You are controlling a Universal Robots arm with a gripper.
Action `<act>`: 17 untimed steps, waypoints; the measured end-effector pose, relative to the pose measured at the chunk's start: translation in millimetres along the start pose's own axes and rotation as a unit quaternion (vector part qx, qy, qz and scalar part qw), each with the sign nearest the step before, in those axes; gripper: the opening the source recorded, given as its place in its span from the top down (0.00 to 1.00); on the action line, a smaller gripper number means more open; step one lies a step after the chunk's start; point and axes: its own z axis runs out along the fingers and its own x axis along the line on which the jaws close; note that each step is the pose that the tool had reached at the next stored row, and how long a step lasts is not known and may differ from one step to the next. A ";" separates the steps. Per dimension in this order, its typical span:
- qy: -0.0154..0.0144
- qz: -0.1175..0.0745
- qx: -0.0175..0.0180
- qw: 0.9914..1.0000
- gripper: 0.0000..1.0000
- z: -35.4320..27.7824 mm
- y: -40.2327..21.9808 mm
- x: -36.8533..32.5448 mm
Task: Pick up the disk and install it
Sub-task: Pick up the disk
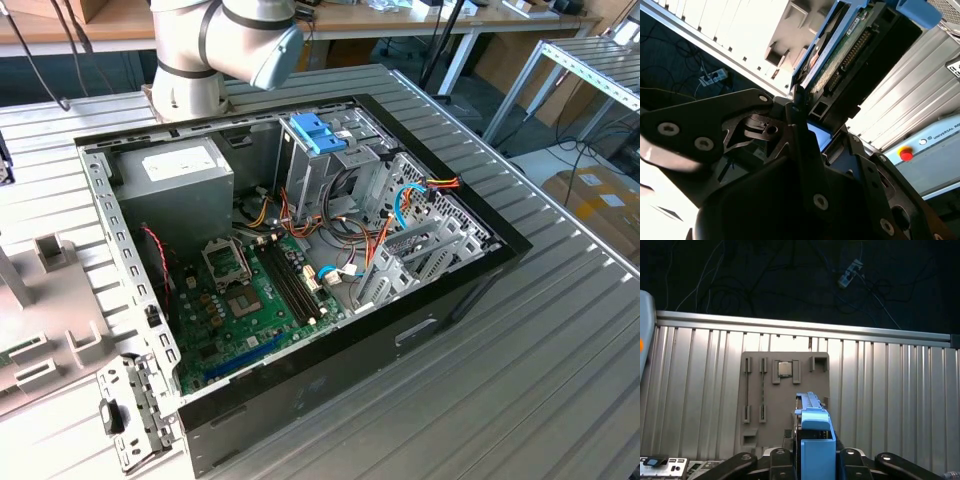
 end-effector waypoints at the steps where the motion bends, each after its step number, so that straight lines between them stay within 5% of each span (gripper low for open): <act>1: 0.000 0.000 0.000 1.000 0.63 -0.2 -0.8 0.0; 17: 0.000 0.000 0.000 1.000 0.63 -0.9 -9.4 0.5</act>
